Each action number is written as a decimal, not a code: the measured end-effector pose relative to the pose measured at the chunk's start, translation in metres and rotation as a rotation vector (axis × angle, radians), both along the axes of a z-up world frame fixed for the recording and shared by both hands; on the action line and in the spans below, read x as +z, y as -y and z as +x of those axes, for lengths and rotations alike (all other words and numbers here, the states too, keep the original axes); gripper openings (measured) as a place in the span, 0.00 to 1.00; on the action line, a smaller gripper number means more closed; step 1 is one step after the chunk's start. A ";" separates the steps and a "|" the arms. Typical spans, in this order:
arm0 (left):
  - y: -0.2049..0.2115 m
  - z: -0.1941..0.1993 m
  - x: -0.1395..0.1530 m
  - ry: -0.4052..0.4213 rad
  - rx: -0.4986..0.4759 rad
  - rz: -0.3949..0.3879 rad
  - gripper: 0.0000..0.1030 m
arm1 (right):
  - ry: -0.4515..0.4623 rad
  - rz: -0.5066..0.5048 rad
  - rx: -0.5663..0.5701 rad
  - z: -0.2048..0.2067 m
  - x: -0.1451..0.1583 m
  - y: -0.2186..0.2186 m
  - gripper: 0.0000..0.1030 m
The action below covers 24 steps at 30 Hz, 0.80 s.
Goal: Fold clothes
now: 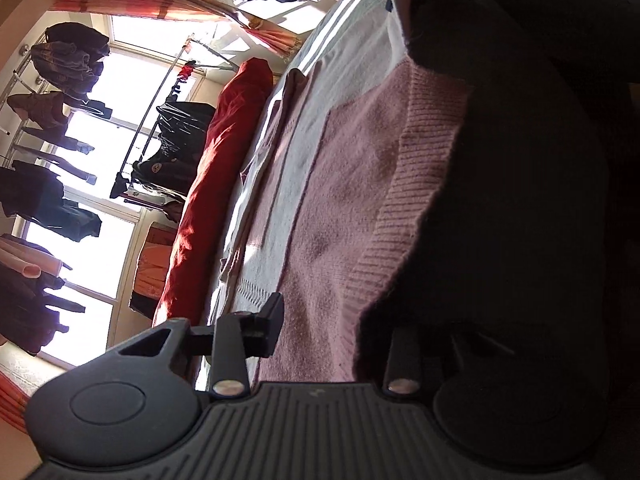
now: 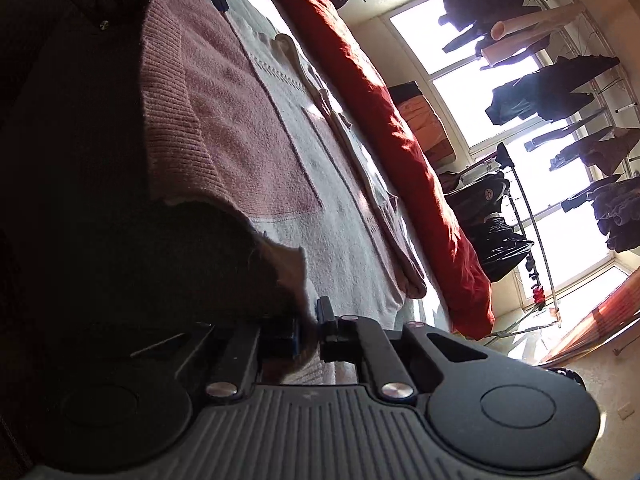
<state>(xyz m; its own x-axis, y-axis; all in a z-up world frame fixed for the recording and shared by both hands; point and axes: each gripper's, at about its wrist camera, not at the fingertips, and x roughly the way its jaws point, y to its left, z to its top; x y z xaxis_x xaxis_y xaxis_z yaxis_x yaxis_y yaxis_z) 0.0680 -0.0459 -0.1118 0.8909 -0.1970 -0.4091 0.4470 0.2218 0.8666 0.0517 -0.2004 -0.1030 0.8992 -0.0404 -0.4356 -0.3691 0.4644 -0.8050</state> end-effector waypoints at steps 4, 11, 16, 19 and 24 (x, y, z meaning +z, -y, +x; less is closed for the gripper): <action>-0.001 0.000 0.004 0.001 -0.008 0.004 0.17 | 0.016 0.003 0.008 0.002 0.010 0.001 0.07; -0.003 0.011 0.024 0.021 -0.004 -0.019 0.10 | 0.049 0.025 0.015 0.016 0.033 0.008 0.07; 0.000 0.028 0.037 0.044 -0.005 -0.027 0.10 | 0.071 0.019 0.023 0.030 0.042 0.011 0.07; 0.002 0.043 0.043 0.062 -0.002 -0.030 0.10 | 0.085 0.014 0.025 0.039 0.046 0.012 0.07; 0.006 0.073 0.053 0.082 0.010 -0.050 0.10 | 0.107 0.008 0.021 0.060 0.052 0.017 0.07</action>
